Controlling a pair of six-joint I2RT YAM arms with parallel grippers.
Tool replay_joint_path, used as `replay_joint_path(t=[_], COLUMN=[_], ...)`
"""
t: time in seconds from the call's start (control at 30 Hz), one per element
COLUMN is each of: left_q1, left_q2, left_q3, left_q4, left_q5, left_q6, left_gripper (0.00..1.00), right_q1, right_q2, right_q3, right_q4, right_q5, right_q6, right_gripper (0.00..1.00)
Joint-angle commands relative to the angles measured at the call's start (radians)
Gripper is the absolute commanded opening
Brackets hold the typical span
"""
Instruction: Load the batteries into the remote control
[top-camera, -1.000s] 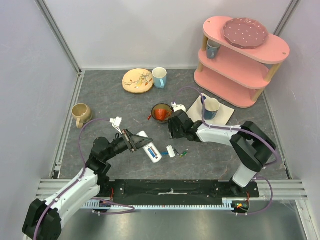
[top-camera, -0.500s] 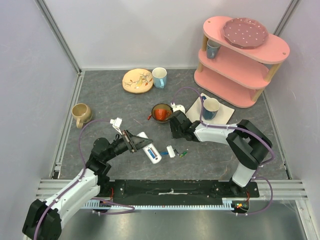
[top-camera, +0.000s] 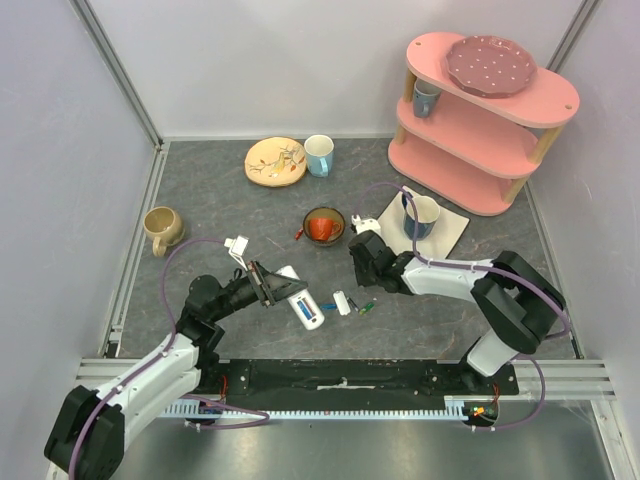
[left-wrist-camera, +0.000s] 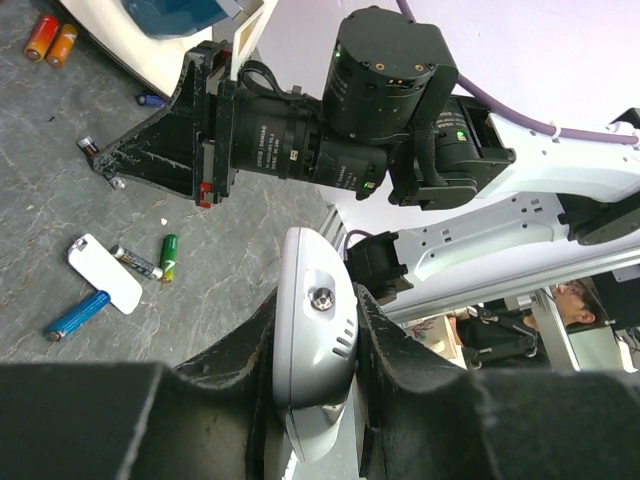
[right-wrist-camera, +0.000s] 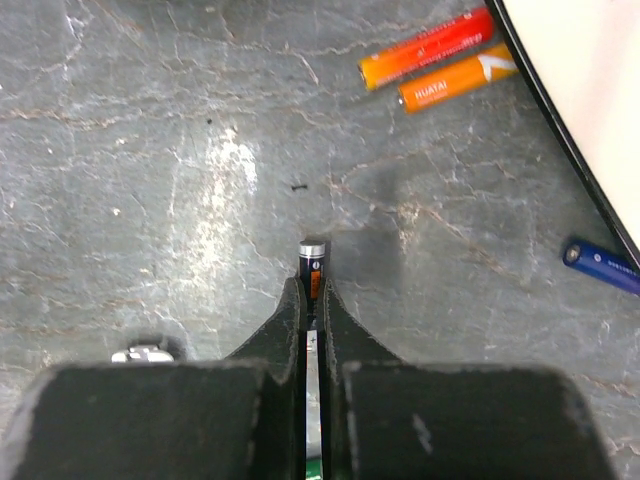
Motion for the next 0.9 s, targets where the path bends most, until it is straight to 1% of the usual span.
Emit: replay_joint_path(t=[0.0, 0.17, 0.4, 0.53, 0.63, 0.67, 0.73, 0.77, 0.8, 0.87], left_q1=[0.006, 0.006, 0.006, 0.006, 0.006, 0.006, 0.006, 0.006, 0.006, 0.006], left_q2=[0.000, 0.009, 0.025, 0.022, 0.020, 0.020, 0.015, 0.014, 0.008, -0.004], left_q3=[-0.012, -0.013, -0.007, -0.009, -0.010, -0.012, -0.015, -0.018, -0.019, -0.024], left_q4=[0.118, 0.113, 0.124, 0.124, 0.124, 0.124, 0.126, 0.127, 0.129, 0.123], left_q5=[0.042, 0.034, 0.031, 0.028, 0.021, 0.017, 0.005, -0.001, -0.013, -0.027], left_q6=[-0.008, -0.002, -0.002, -0.005, -0.007, -0.008, -0.013, -0.016, -0.019, -0.024], left_gripper=[0.02, 0.02, 0.02, 0.02, 0.02, 0.02, 0.02, 0.02, 0.02, 0.02], right_q1=[0.003, 0.003, 0.003, 0.001, -0.010, -0.011, -0.011, -0.010, -0.010, -0.011], right_q2=[-0.049, -0.100, -0.100, -0.091, -0.115, -0.125, -0.155, -0.166, -0.186, -0.204], right_q3=[-0.050, -0.072, -0.055, -0.041, -0.047, -0.052, -0.058, -0.064, -0.066, -0.073], right_q4=[-0.071, -0.083, -0.089, -0.103, -0.099, -0.098, -0.089, -0.091, -0.089, -0.094], right_q5=[0.016, 0.020, 0.019, 0.042, 0.074, 0.091, 0.132, 0.149, 0.183, 0.220], right_q6=[-0.025, -0.047, -0.057, 0.007, 0.165, 0.273, 0.376, 0.444, 0.544, 0.657], right_gripper=[0.00, 0.00, 0.00, 0.00, 0.00, 0.00, 0.00, 0.00, 0.00, 0.00])
